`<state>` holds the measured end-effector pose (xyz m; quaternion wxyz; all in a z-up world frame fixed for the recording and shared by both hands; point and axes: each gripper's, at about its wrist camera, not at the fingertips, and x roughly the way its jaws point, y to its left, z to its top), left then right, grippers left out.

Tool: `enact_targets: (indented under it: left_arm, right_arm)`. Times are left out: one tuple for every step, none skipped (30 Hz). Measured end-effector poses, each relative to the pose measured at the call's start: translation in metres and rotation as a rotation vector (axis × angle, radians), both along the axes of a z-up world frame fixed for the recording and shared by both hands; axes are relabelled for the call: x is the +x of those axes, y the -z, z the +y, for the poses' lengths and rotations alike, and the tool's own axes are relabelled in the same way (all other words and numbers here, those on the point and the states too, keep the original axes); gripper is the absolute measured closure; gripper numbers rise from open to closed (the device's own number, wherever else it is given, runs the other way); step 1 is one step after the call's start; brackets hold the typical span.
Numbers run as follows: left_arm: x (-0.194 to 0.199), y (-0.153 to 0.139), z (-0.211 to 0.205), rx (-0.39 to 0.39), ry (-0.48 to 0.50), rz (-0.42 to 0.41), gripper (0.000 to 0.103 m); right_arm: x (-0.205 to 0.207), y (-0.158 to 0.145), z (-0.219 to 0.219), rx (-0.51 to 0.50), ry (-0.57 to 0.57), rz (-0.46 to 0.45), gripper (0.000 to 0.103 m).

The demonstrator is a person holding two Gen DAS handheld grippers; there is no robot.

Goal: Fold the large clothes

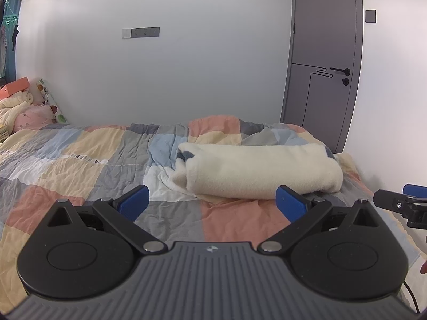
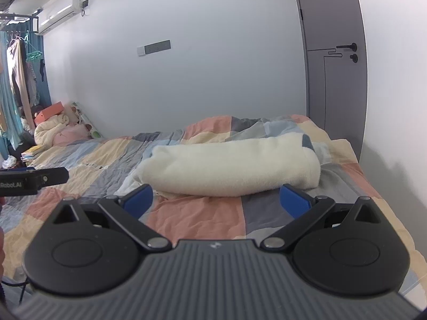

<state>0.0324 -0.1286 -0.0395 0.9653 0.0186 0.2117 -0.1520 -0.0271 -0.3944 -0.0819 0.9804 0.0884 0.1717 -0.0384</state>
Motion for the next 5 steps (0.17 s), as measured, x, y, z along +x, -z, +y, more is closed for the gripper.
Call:
enact_targets:
  left_arm:
    - [0.0001, 0.0005, 0.0005, -0.001, 0.000, 0.000, 0.000]
    - [0.0002, 0.0006, 0.0005, 0.000, 0.000, 0.000, 0.000]
    - [0.0002, 0.0006, 0.0005, 0.001, 0.000, 0.001, 0.000]
    - [0.0001, 0.0008, 0.0005, 0.002, 0.000, 0.001, 0.000]
    - [0.0000, 0.0007, 0.0007, 0.000, -0.001, 0.002, 0.000]
  right_arm:
    - [-0.0002, 0.0005, -0.0002, 0.002, 0.003, 0.000, 0.000]
    - [-0.0005, 0.0007, -0.0001, 0.002, 0.004, -0.001, 0.000]
    - [-0.0007, 0.0007, 0.0003, 0.001, 0.003, -0.001, 0.000]
    - [-0.0008, 0.0009, 0.0003, 0.000, 0.004, -0.001, 0.000]
    - [-0.0007, 0.0008, 0.0006, -0.003, 0.003, -0.001, 0.000]
